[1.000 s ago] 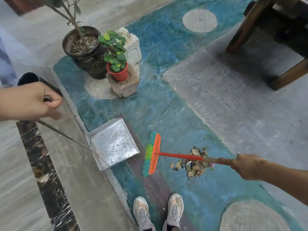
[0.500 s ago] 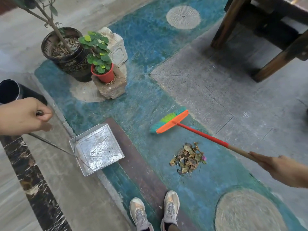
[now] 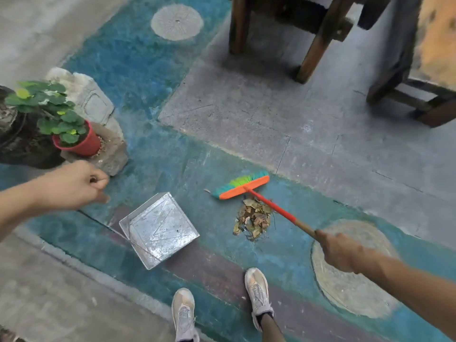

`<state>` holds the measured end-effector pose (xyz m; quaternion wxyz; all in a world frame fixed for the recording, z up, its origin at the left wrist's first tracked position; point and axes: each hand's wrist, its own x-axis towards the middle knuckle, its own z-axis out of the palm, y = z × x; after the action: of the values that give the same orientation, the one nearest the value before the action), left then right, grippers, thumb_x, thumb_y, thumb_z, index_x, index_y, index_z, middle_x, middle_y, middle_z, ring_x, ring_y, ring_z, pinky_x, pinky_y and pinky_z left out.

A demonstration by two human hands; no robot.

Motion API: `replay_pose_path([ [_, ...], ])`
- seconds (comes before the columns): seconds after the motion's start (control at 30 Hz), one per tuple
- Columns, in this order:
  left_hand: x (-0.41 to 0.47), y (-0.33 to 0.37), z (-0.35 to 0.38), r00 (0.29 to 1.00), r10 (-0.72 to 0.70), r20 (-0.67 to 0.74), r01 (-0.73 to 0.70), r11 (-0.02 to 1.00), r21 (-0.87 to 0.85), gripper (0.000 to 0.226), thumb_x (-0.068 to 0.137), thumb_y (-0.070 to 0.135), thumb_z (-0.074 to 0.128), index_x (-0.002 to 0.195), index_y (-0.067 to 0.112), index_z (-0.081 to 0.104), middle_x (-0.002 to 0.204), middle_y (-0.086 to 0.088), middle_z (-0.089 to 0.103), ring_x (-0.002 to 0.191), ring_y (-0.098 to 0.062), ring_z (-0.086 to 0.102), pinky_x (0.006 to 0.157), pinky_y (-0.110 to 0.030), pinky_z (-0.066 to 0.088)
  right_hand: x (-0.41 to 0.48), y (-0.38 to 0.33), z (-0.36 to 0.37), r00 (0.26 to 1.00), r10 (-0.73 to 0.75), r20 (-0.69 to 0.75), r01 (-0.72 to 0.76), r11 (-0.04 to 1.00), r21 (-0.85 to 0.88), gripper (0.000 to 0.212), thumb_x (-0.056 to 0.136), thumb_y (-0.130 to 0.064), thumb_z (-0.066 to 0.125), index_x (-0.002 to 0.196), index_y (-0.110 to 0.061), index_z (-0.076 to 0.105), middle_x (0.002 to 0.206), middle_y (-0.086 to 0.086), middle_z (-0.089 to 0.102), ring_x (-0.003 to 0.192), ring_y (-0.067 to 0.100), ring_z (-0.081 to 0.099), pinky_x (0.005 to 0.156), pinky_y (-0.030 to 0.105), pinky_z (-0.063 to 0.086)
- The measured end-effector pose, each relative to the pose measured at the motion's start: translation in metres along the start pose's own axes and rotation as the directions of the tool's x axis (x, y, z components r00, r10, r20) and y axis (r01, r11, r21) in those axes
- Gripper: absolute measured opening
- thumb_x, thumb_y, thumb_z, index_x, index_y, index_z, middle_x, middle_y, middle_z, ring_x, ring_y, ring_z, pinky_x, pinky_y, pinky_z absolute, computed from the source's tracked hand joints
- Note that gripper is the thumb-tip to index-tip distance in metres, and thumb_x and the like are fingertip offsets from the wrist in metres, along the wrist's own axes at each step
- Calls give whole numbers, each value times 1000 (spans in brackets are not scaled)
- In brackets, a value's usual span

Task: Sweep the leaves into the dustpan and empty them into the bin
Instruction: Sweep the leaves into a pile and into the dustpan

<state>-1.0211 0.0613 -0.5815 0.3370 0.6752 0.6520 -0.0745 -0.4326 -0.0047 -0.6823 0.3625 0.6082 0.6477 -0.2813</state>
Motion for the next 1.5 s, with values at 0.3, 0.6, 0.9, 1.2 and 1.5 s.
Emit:
replay_pose_path([
  [0.3, 42, 69, -1, 976, 216, -40, -217, 976, -28, 58, 69, 3, 80, 50, 17, 27, 48, 6, 21, 51, -15, 19, 52, -30, 21, -90, 0, 58, 978, 192, -85, -142, 903, 407, 38, 100, -35, 35, 133, -30, 51, 120, 1, 69, 102, 24, 66, 84, 33, 48],
  [0.6, 42, 62, 5, 929, 359, 88, -364, 930, 48, 58, 72, 4, 77, 55, 16, 23, 54, 0, 21, 55, -11, 18, 51, -30, 19, 8, -61, 20, 957, 88, -277, -3, 956, 293, 48, 100, -28, 31, 148, -26, 27, 95, 20, 66, 79, 38, 62, 60, 38, 44],
  [0.9, -10, 11, 32, 908, 388, 155, -412, 894, 177, 43, 62, 9, 70, 59, 17, 28, 54, 3, 24, 55, -8, 18, 47, -30, 22, 64, -142, -11, 980, -121, -155, 126, 992, 22, 53, 95, -6, 36, 146, -22, 31, 74, 2, 46, 61, 21, 49, 73, 44, 55],
  [1.2, -2, 7, 47, 975, 215, 45, -220, 948, 228, 41, 59, 4, 68, 63, 14, 29, 55, -1, 26, 56, -11, 19, 47, -30, 22, -11, -8, 36, 997, 34, -72, -34, 999, -8, 59, 95, -16, 35, 151, -32, 25, 76, 1, 47, 53, 16, 44, 56, 32, 42],
  [1.5, 35, 25, 49, 972, 215, 98, -231, 952, 203, 42, 59, 14, 73, 59, 15, 31, 51, 0, 24, 54, -13, 19, 50, -29, 25, -132, 59, 113, 969, 243, -40, -204, 883, 422, 48, 100, -48, 35, 147, -41, 37, 144, -15, 52, 129, 14, 53, 99, 22, 43],
])
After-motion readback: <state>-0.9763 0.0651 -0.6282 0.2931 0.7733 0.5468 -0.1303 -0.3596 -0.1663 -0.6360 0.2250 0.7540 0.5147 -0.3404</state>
